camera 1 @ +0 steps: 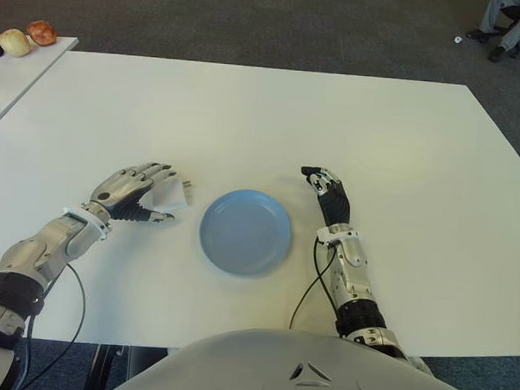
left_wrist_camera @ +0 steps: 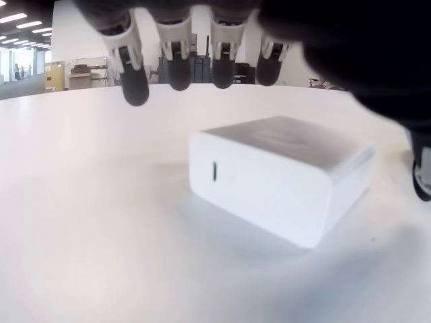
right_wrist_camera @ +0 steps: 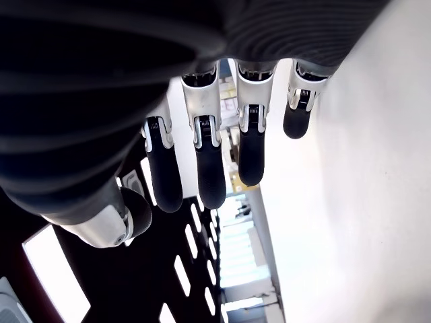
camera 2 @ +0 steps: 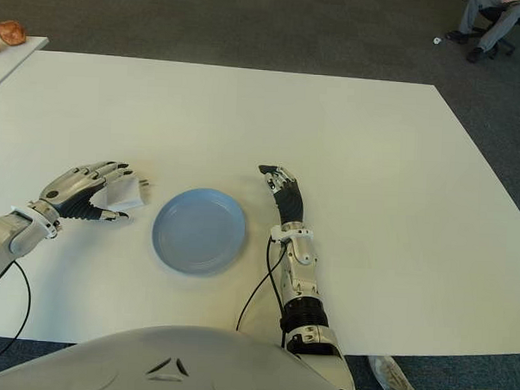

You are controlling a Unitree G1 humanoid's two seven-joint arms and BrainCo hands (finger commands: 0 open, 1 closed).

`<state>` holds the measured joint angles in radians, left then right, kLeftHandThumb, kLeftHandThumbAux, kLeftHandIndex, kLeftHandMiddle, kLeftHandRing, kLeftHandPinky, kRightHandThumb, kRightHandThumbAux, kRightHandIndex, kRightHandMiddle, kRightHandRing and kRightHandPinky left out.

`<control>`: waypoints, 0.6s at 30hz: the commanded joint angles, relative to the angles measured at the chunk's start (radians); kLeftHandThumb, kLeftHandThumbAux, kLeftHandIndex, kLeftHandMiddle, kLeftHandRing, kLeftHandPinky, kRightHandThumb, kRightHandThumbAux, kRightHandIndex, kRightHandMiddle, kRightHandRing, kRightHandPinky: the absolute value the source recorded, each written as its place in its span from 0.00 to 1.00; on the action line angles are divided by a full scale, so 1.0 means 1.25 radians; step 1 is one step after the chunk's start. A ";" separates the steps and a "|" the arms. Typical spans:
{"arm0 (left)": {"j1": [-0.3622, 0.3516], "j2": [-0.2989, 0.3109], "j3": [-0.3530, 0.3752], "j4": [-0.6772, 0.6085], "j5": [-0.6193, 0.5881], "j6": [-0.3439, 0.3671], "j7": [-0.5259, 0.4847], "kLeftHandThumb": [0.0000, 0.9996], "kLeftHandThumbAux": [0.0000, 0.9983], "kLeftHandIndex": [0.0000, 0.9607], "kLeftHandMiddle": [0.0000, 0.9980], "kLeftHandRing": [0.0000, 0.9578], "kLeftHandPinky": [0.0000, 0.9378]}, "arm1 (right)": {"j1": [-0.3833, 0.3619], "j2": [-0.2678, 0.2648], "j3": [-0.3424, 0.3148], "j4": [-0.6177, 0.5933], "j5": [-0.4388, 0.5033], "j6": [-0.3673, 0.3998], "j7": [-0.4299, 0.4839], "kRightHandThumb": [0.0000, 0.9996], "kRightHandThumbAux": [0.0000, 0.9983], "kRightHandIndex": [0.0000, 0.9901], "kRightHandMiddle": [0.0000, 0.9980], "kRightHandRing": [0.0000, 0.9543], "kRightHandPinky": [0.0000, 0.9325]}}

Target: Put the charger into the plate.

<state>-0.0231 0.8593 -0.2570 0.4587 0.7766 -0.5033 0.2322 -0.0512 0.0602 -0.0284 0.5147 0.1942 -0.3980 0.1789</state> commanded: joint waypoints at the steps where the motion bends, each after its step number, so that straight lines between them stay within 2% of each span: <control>1: -0.023 -0.026 -0.019 0.040 -0.002 0.016 -0.029 0.23 0.34 0.02 0.02 0.06 0.15 | 0.055 0.008 -0.010 0.048 -0.001 0.042 -0.003 0.00 0.60 0.38 0.34 0.24 0.10; 18: -0.044 -0.048 -0.035 0.076 -0.012 0.021 -0.048 0.21 0.35 0.01 0.02 0.04 0.13 | 0.067 0.013 -0.009 0.032 0.002 0.046 -0.005 0.00 0.61 0.38 0.34 0.24 0.09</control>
<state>-0.0688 0.8134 -0.2852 0.5353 0.7643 -0.4821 0.2011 -0.0417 0.0605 -0.0283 0.5025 0.1938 -0.3980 0.1789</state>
